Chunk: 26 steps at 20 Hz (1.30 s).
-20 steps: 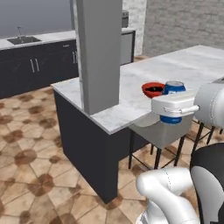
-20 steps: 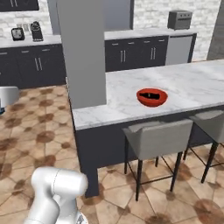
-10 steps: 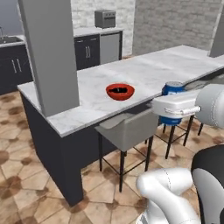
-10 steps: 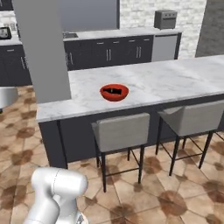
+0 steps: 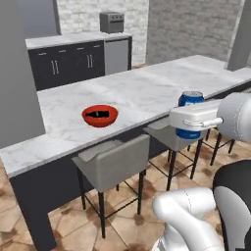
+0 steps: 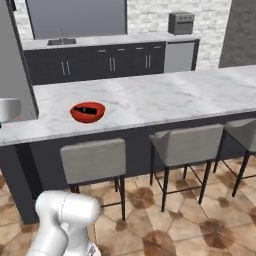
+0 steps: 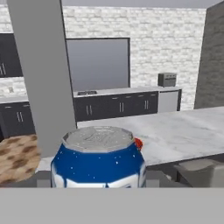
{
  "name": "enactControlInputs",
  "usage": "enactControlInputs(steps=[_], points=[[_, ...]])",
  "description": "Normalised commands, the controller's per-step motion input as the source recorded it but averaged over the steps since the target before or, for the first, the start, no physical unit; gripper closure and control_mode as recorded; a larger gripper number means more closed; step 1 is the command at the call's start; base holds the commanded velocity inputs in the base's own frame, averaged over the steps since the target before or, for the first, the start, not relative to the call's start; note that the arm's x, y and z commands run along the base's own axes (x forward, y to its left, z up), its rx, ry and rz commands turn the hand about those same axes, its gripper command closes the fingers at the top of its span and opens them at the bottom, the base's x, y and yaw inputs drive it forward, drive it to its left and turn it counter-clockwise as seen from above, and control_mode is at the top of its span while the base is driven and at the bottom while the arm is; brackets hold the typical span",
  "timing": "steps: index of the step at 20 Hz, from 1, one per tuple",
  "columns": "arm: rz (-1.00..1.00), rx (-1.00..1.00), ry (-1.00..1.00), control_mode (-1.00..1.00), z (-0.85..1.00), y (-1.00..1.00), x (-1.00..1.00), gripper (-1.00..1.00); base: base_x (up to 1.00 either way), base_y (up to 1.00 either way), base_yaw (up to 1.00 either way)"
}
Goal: Open the fridge, grab two sodas, and place both sodas inside the bowl with ice on the dining counter.
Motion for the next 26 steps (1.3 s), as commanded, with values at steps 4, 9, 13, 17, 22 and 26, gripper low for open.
enactControlInputs(steps=[4, 9, 13, 17, 22, 26], points=[[0.0, 0.0, 0.0, 1.0, 0.0, 0.0, 0.0, 1.0, 0.78, -0.83, 0.14], [0.0, 0.0, 0.0, 1.0, 0.0, 0.0, 0.0, 1.0, 0.96, -0.41, 0.15], [0.0, 0.0, 0.0, 1.0, 0.0, 0.0, 0.0, 1.0, 0.87, -0.02, 0.14], [0.0, 0.0, 0.0, 1.0, 0.0, 0.0, 0.0, 1.0, 0.45, 0.01, 0.31], [0.0, 0.0, 0.0, 1.0, 0.0, 0.0, 0.0, 1.0, 0.48, 0.12, 0.42], [0.32, 0.0, 0.06, -1.0, 0.0, 0.0, 0.53, 1.0, 0.15, 0.03, 0.11]])
